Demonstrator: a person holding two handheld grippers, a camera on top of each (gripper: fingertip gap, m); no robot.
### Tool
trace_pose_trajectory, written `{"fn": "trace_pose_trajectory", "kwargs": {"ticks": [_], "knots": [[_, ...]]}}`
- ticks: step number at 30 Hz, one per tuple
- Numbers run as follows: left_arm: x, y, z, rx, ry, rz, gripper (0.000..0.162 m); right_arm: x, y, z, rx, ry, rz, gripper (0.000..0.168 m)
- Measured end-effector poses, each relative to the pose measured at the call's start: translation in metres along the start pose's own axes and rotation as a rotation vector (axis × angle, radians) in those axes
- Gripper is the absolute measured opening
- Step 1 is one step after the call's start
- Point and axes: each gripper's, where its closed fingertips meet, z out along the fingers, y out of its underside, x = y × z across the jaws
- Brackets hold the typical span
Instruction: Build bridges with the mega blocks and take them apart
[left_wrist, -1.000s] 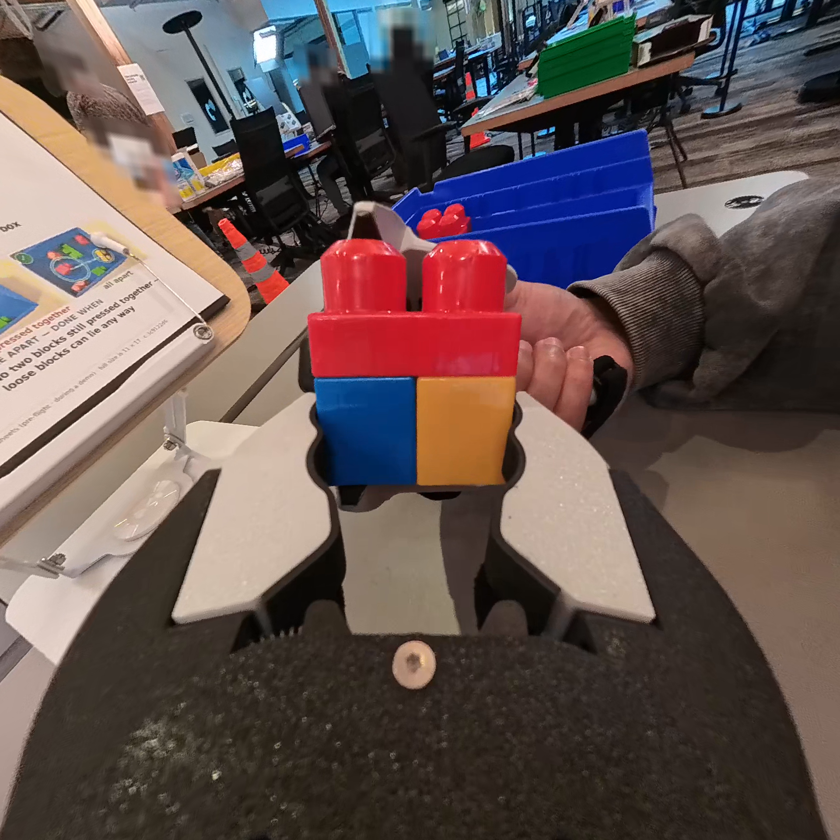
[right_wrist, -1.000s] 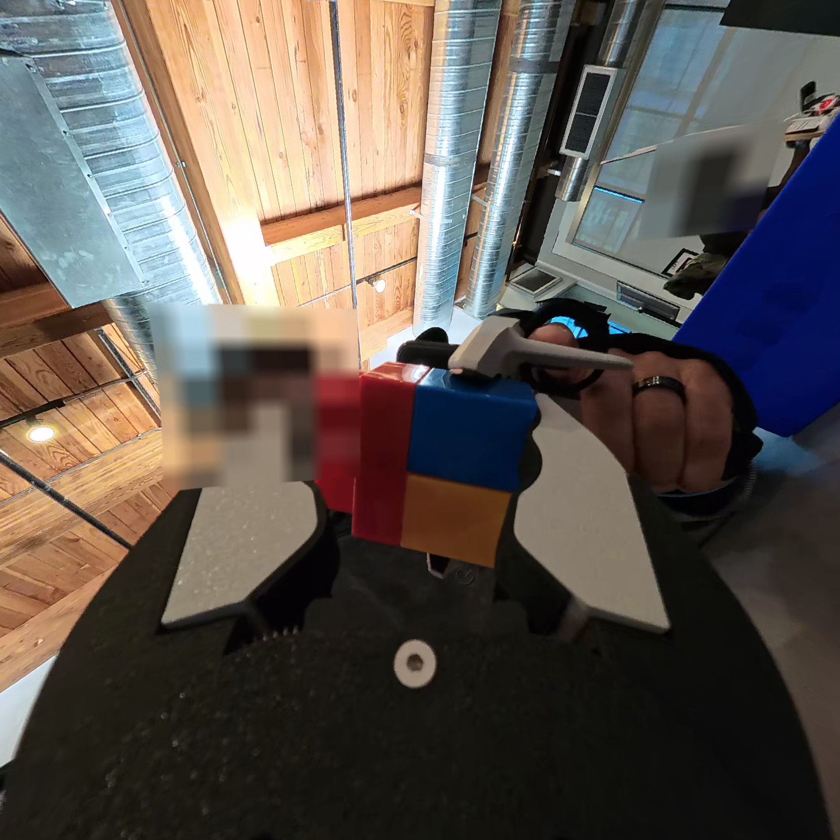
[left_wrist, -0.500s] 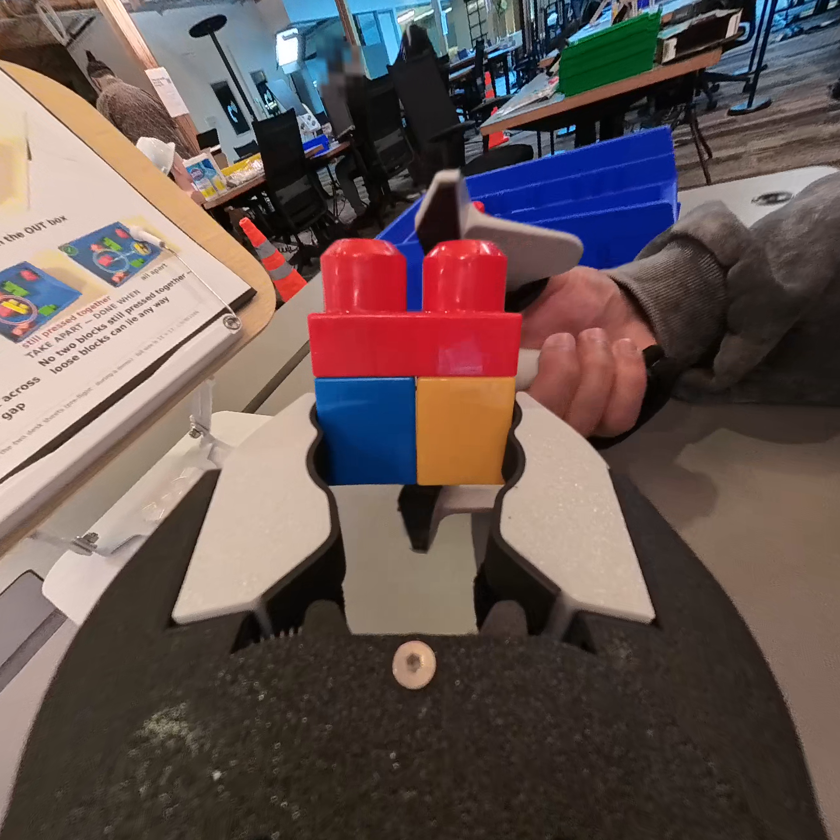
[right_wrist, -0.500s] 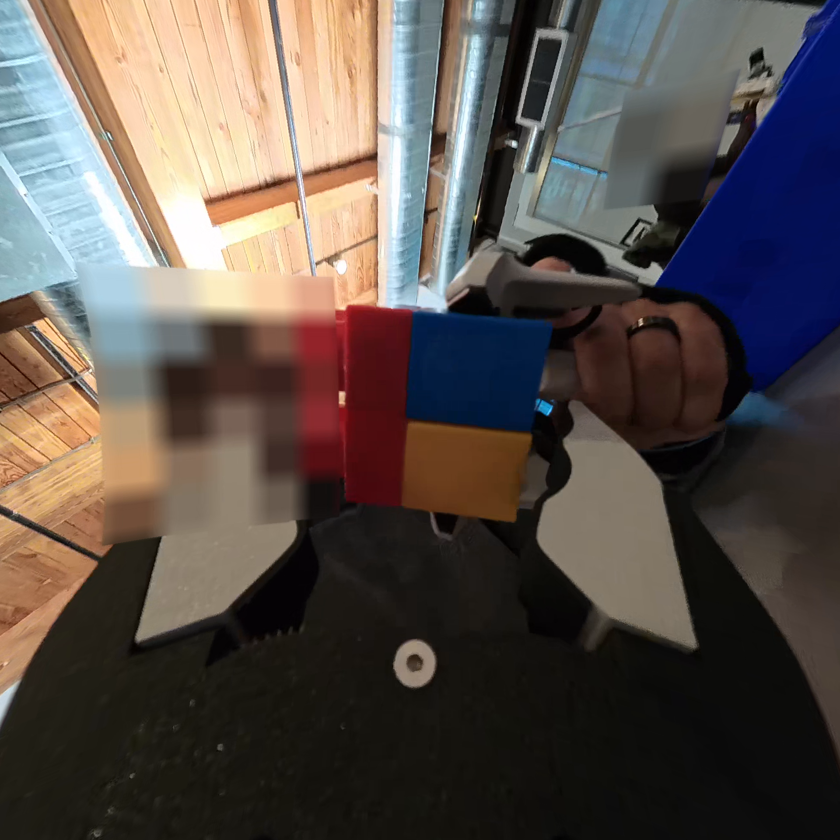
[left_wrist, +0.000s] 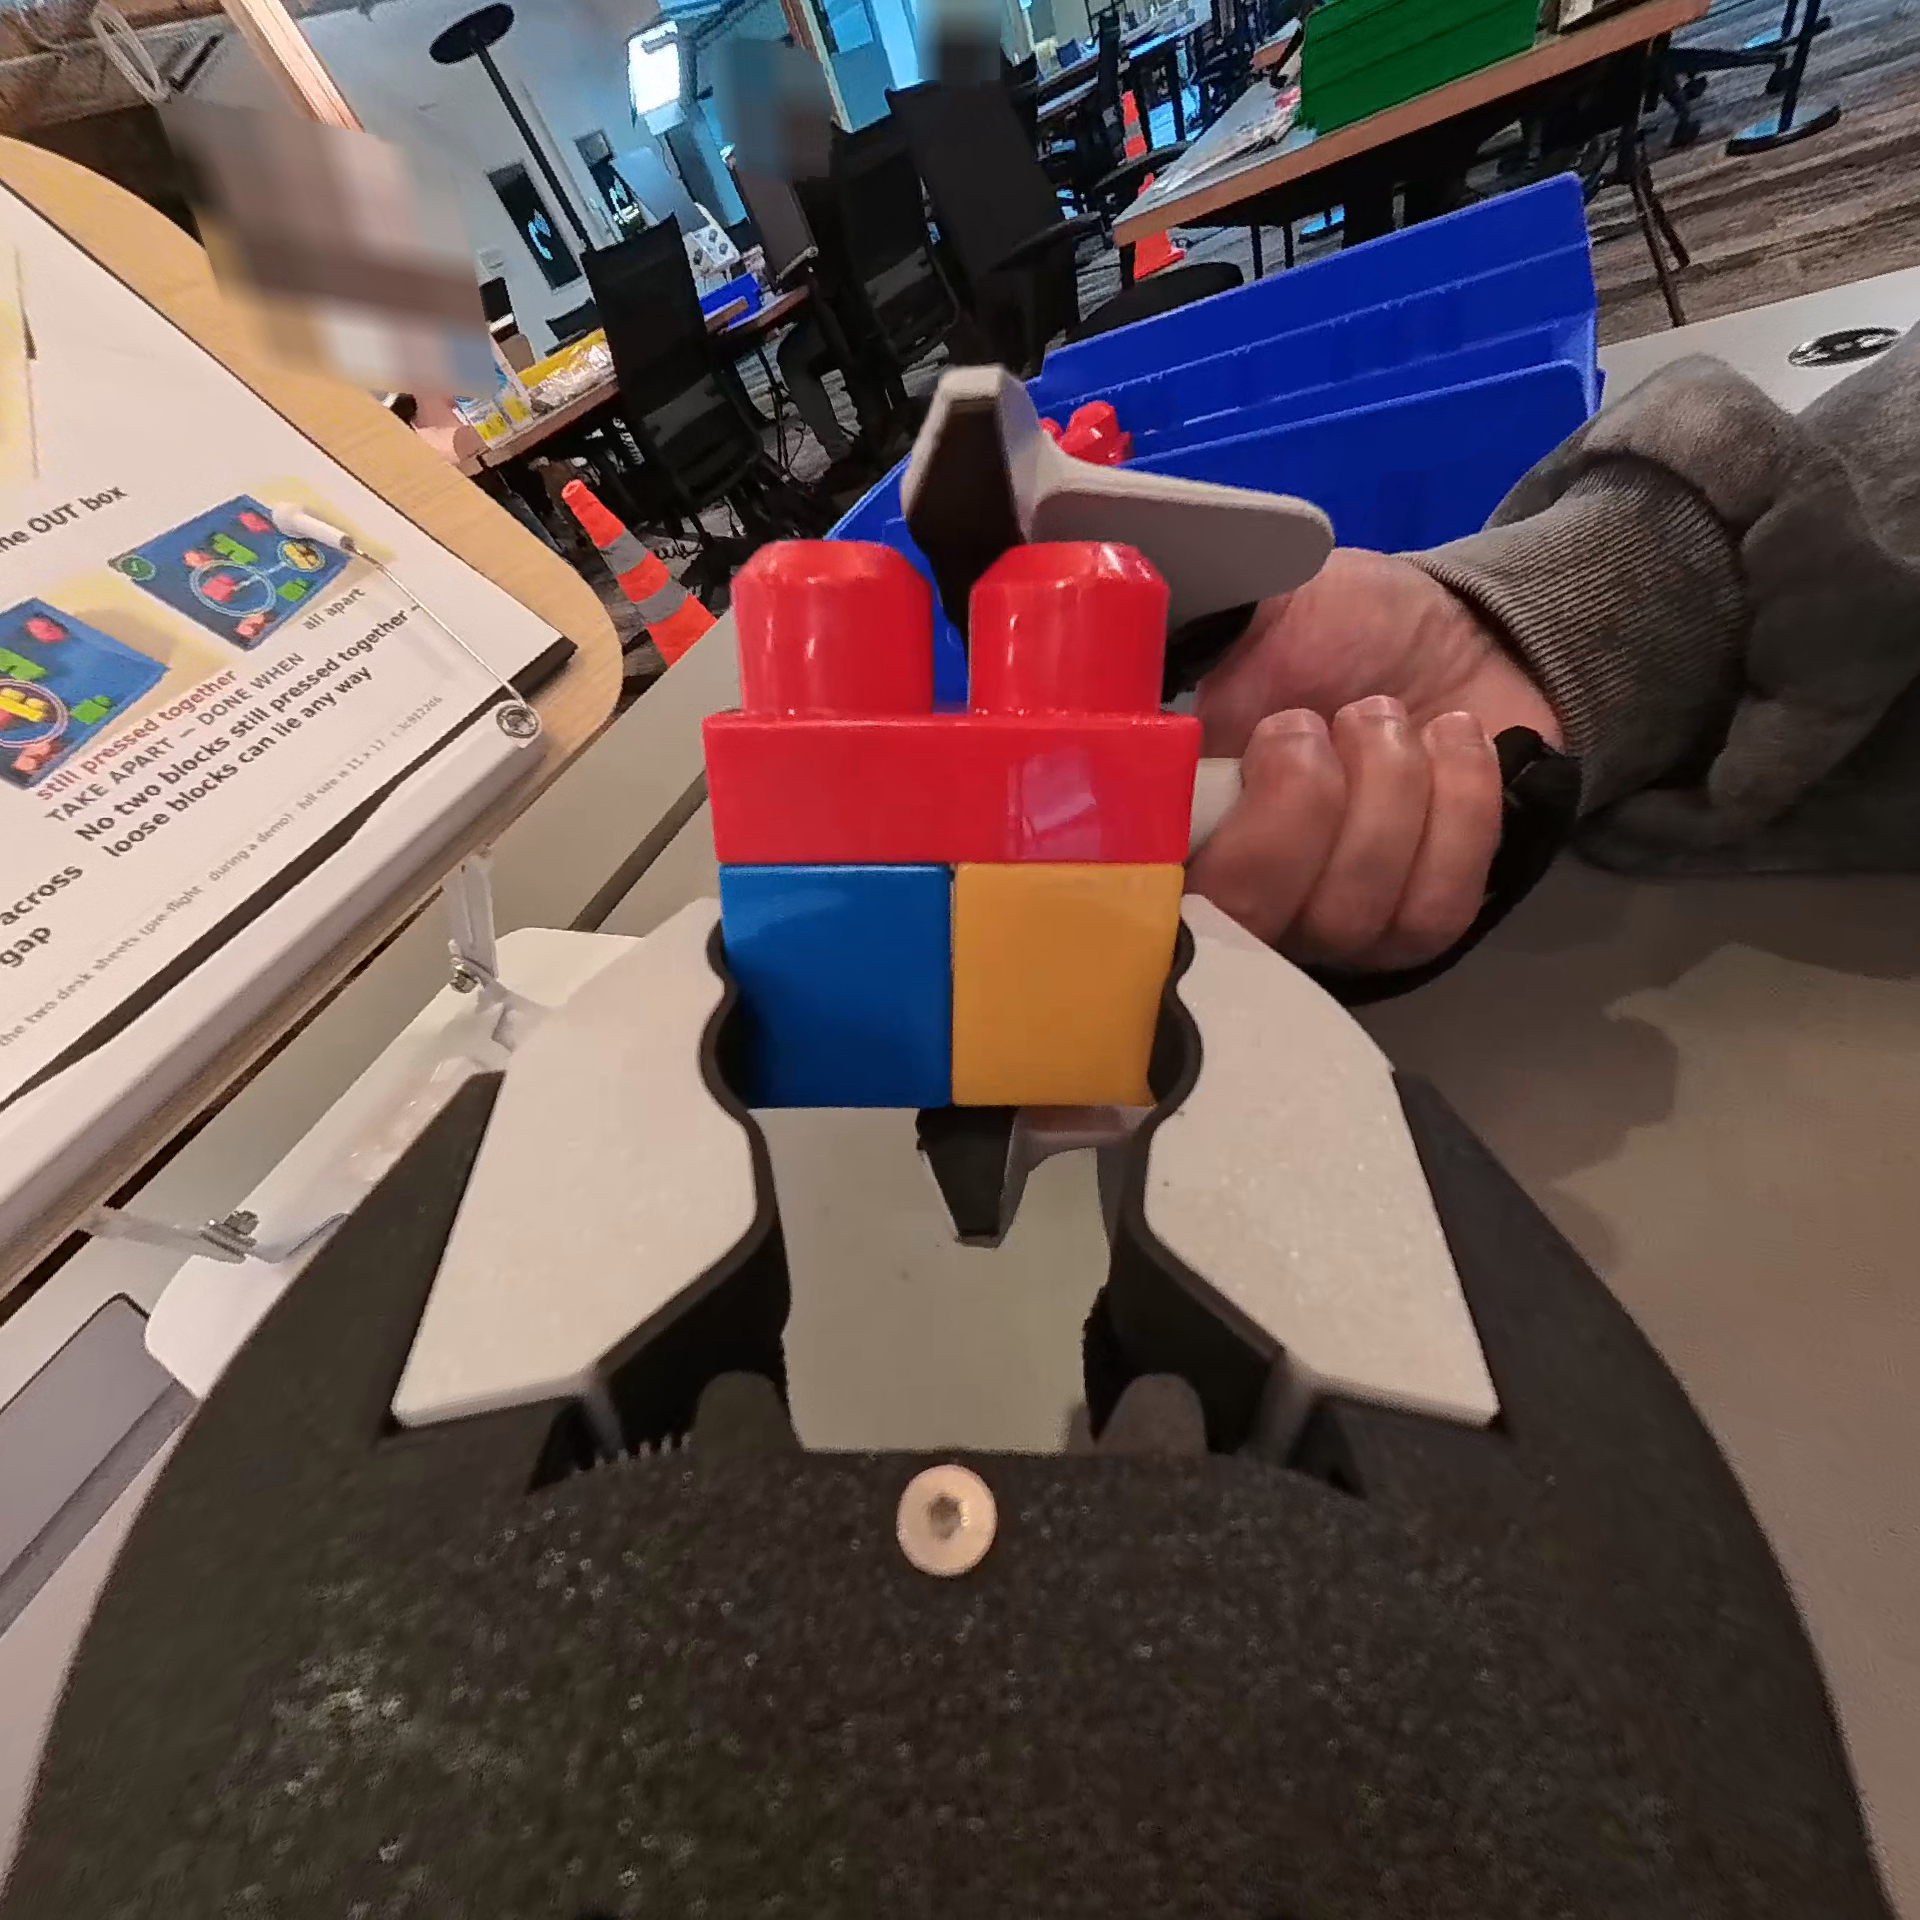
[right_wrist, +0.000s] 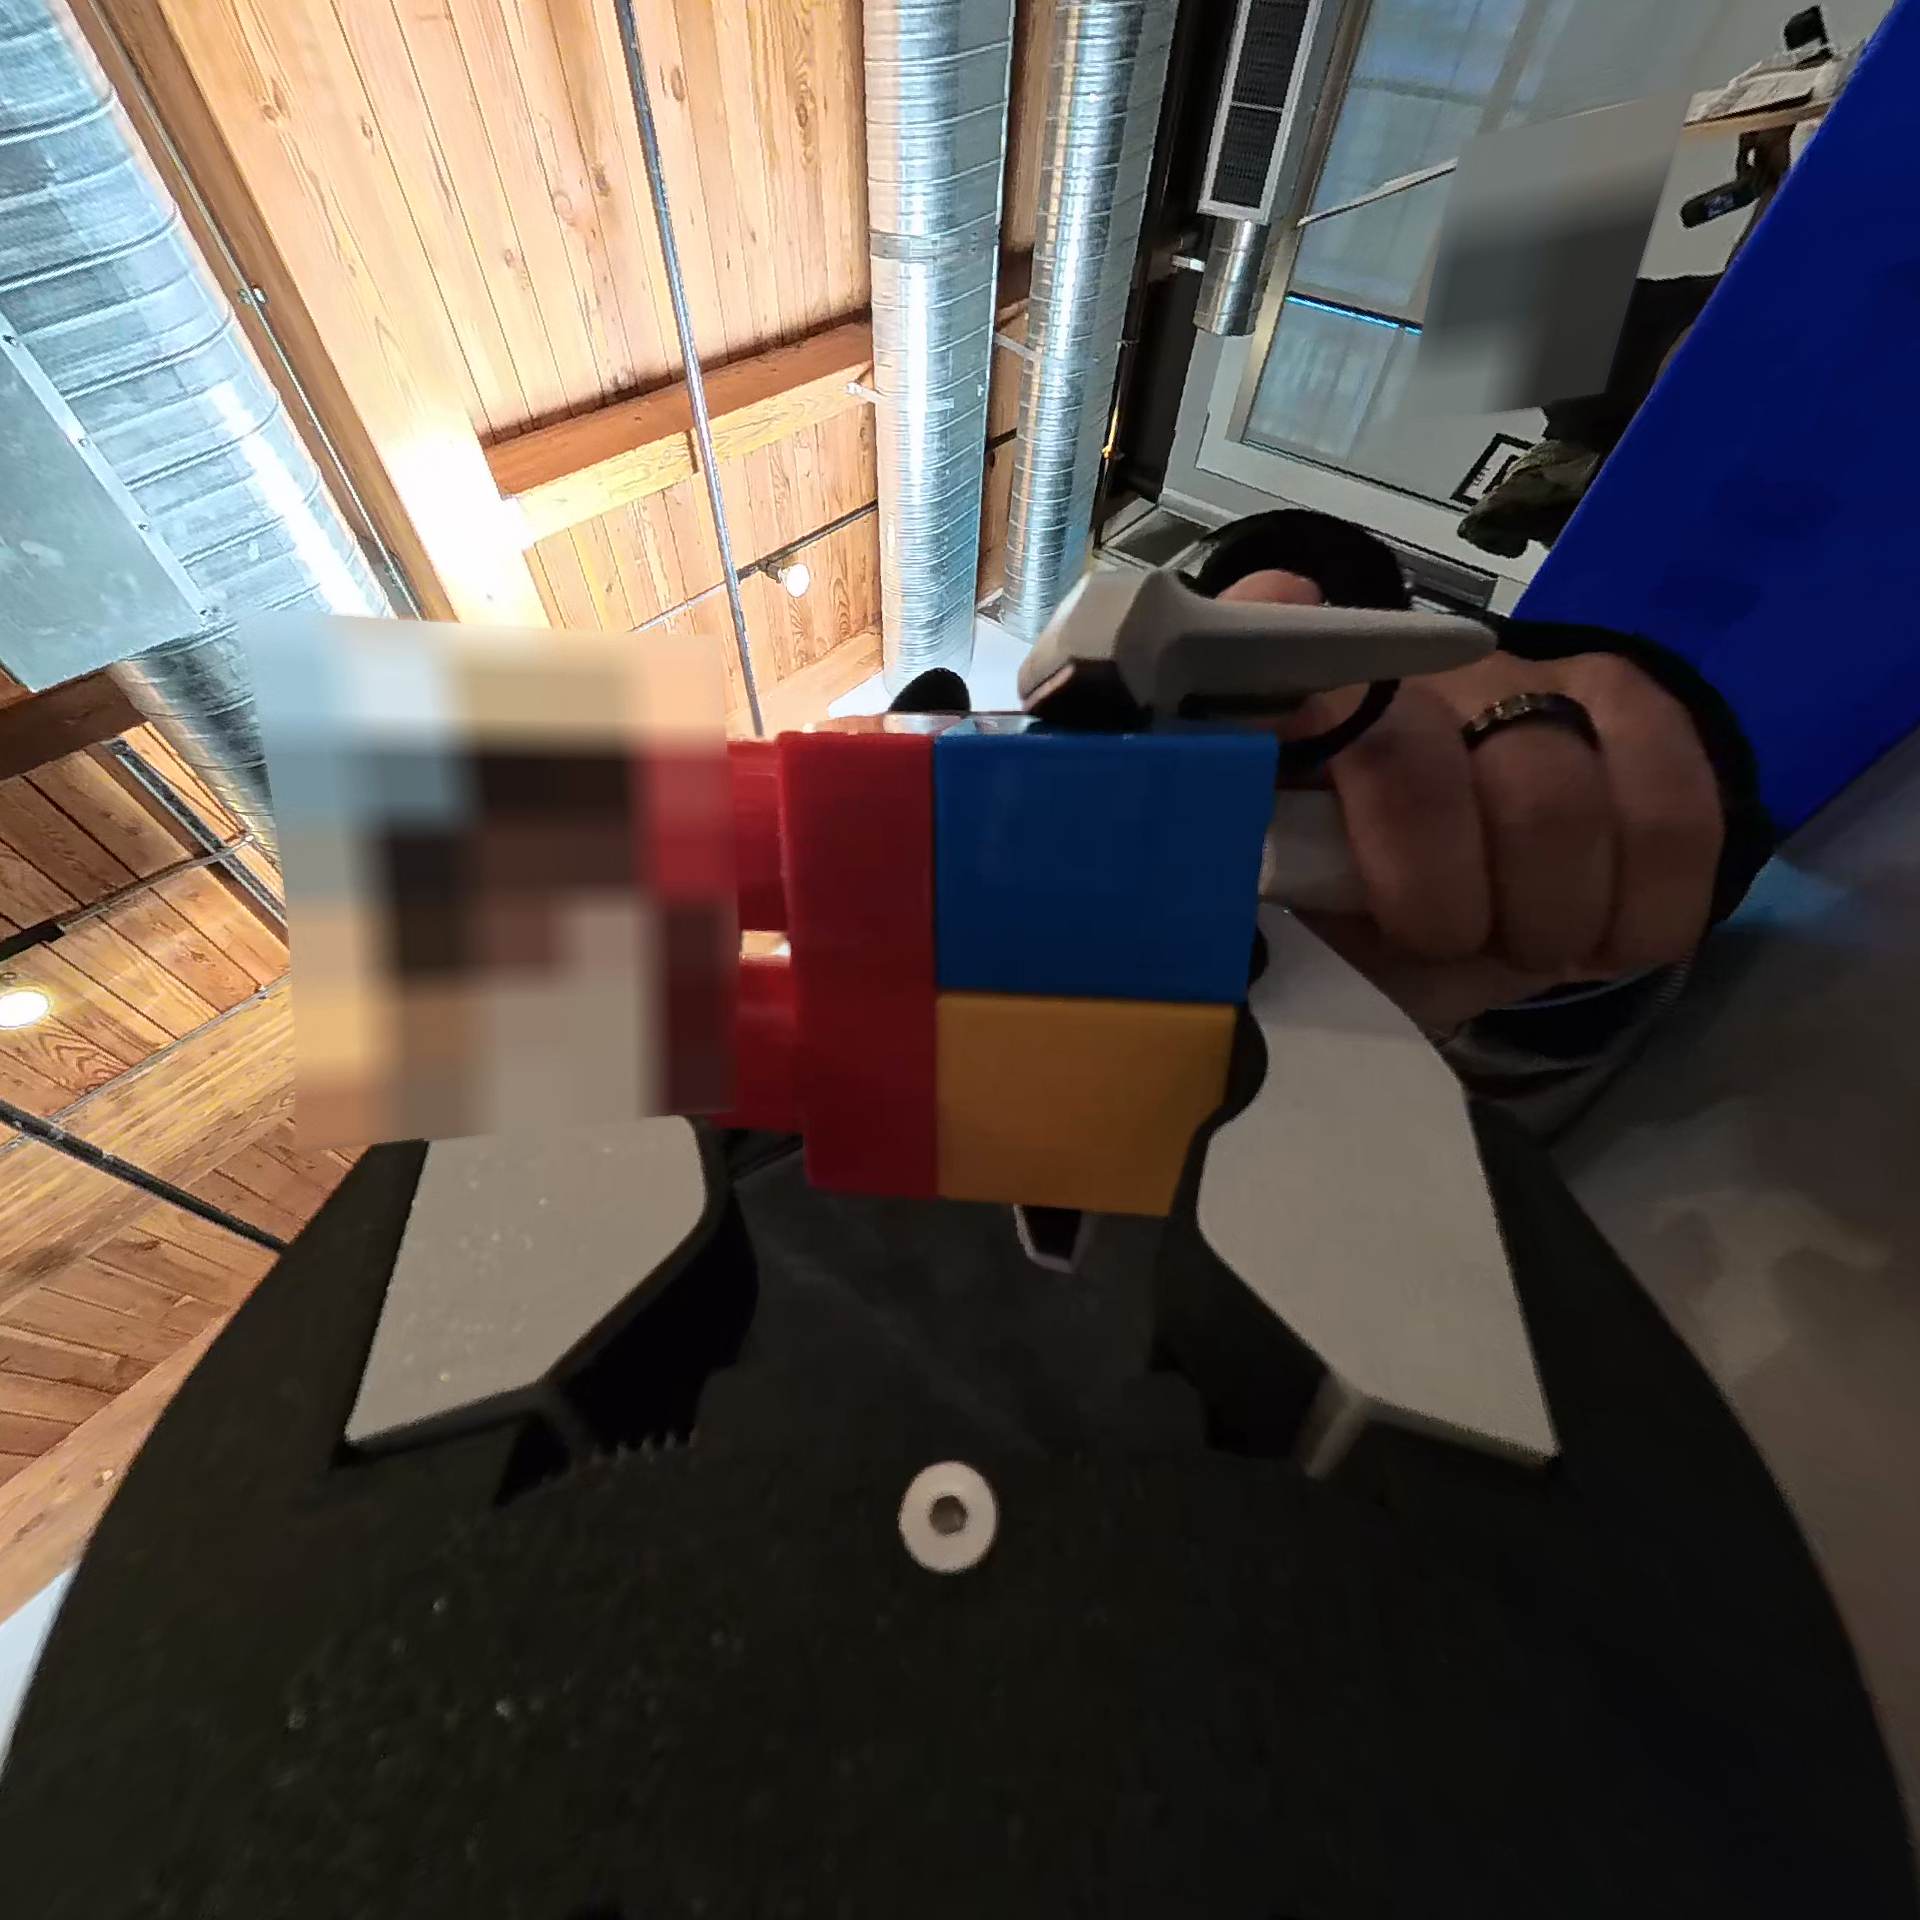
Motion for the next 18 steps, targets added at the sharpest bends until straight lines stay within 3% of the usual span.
{"fn": "trace_pose_trajectory", "kwargs": {"ticks": [7,12,15,18], "knots": [[0.002,0.002,0.001,-0.011,0.010,-0.010,0.075,0.001,0.000,-0.002,-0.004,-0.017,0.030,0.098],[-0.001,0.003,-0.001,-0.021,-0.006,-0.017,0.075,0.005,-0.006,0.000,0.056,0.080,-0.013,0.100],[-0.004,0.001,-0.004,-0.017,-0.023,-0.023,0.075,0.001,-0.012,-0.005,0.042,0.264,-0.135,0.109],[-0.011,0.007,-0.004,-0.053,-0.070,-0.008,0.075,-0.004,-0.023,-0.017,0.026,0.606,-0.331,0.111]]}}
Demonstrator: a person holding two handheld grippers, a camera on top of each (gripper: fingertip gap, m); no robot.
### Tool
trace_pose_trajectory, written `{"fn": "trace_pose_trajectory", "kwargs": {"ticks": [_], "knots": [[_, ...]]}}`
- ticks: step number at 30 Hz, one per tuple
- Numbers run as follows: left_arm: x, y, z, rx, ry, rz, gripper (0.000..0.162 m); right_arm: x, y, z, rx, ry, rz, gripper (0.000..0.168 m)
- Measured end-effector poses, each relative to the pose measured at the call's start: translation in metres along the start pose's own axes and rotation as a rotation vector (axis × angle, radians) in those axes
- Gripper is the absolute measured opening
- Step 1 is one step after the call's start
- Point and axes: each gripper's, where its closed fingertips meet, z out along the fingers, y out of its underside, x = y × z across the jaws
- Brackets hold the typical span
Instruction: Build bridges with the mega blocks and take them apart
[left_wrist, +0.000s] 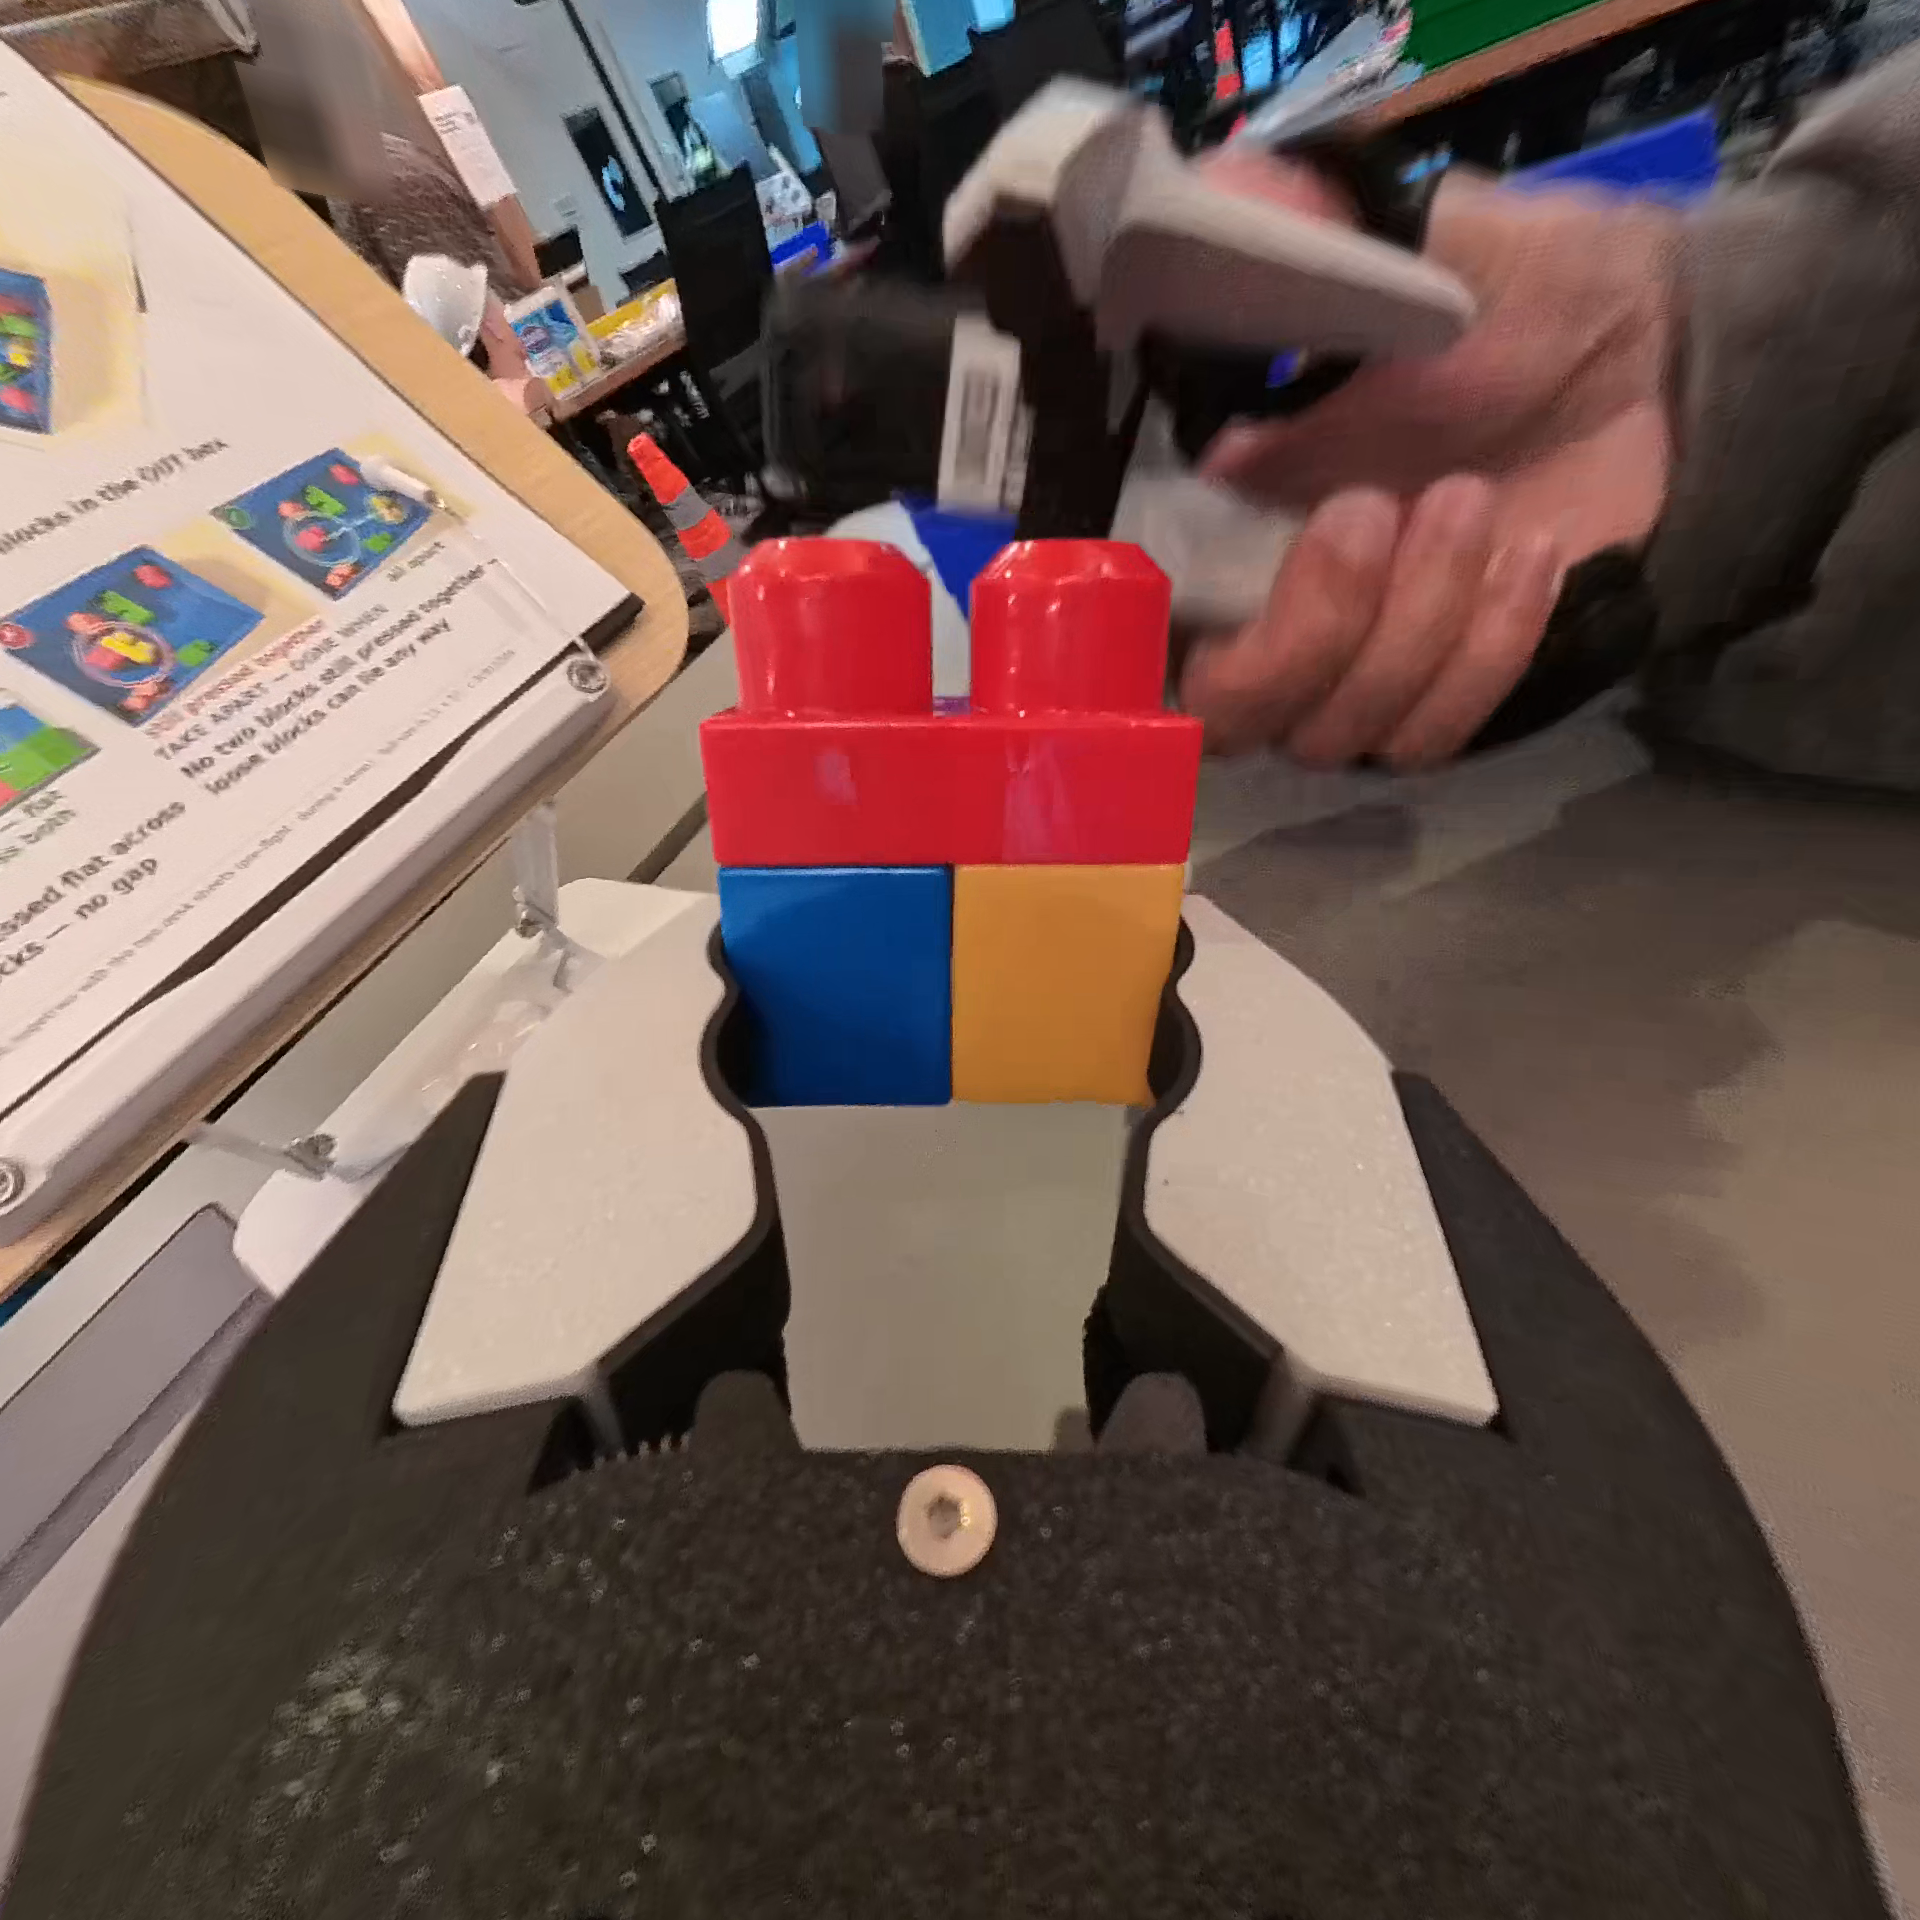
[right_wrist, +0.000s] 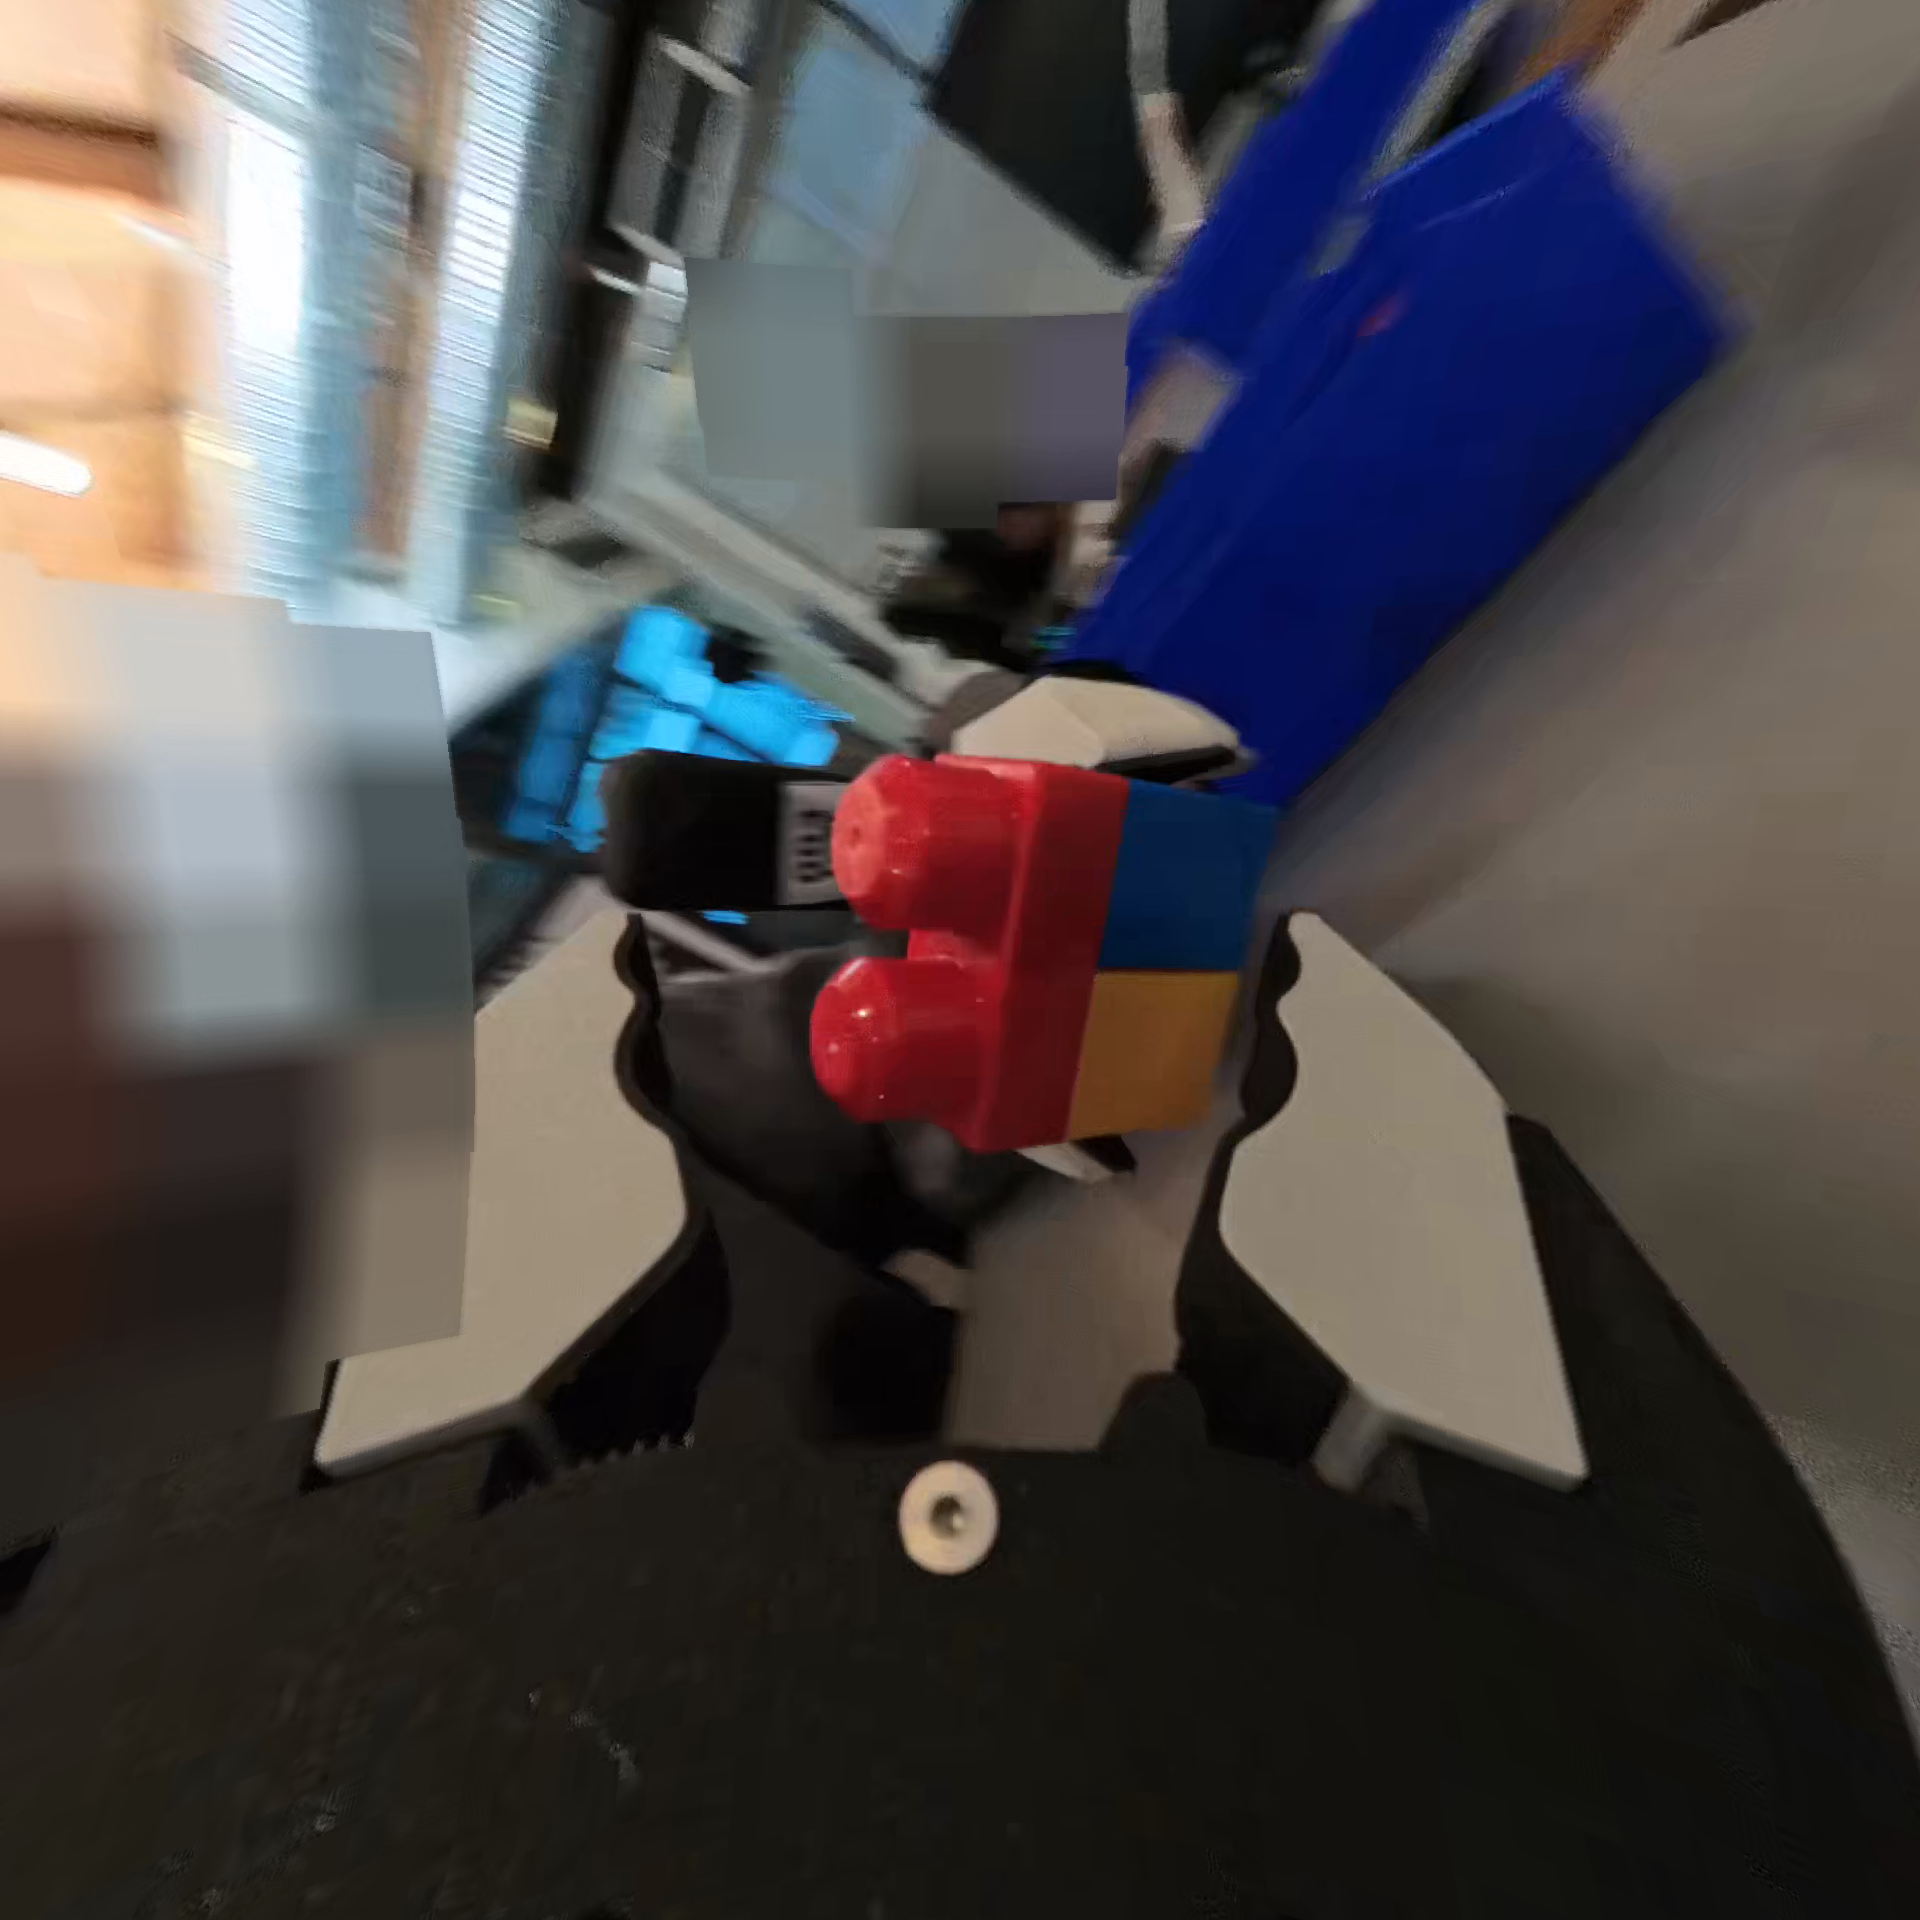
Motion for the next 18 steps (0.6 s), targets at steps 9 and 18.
{"fn": "trace_pose_trajectory", "kwargs": {"ticks": [9,18], "knots": [[-0.008,0.028,0.010,-0.141,-0.056,-0.007,0.075,0.057,0.008,-0.016,-0.242,0.753,-0.227,0.082],[0.004,0.042,0.013,-0.222,-0.054,-0.001,0.076,0.050,0.004,-0.030,-0.193,0.833,-0.283,0.037]]}}
